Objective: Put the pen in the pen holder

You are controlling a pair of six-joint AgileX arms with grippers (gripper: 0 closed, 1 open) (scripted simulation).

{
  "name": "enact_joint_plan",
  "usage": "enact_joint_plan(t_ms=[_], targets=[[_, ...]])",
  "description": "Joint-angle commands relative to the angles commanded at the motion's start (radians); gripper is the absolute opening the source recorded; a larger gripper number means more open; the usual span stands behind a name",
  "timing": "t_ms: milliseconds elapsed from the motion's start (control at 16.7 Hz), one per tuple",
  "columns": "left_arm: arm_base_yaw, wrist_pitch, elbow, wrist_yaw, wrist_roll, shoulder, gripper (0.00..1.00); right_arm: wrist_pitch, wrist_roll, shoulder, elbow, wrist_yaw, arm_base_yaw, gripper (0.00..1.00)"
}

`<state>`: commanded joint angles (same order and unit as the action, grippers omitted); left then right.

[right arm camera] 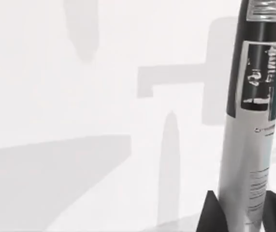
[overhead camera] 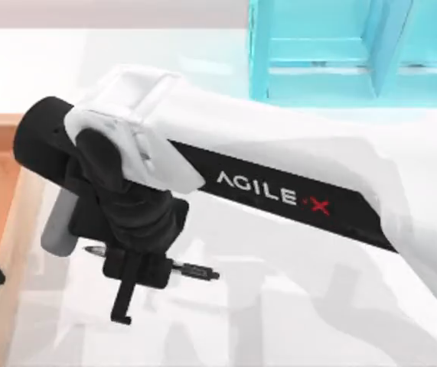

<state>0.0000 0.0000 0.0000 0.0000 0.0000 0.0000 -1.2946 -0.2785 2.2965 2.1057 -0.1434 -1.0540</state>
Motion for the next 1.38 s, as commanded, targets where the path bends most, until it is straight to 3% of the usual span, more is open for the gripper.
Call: enact_joint_plan(t_ms=[300,540,720,1020,1380], targets=[[0.0,0.0,0.0,0.0,0.0,0.0,1.0,-0.144,0.116,-0.147,-0.018,-0.007,-0.124,0.0],[0.0,0.0,0.0,0.0,0.0,0.0,1.0,-0.143,0.117,-0.145,-0.016,-0.004,-0.121,0.0],[0.0,0.0,0.0,0.0,0.0,0.0,1.0,-0.081,0.085,-0.153,-0.059,0.056,-0.062,0.0],[0.0,0.0,0.0,0.0,0.0,0.0,1.0,0.222,-0.025,-0.169,-0.248,0.358,0.212,0.0],[0.0,0.0,0.0,0.0,0.0,0.0,1.0,0.754,-0.144,-0.181,-0.577,0.934,0.697,0.0]])
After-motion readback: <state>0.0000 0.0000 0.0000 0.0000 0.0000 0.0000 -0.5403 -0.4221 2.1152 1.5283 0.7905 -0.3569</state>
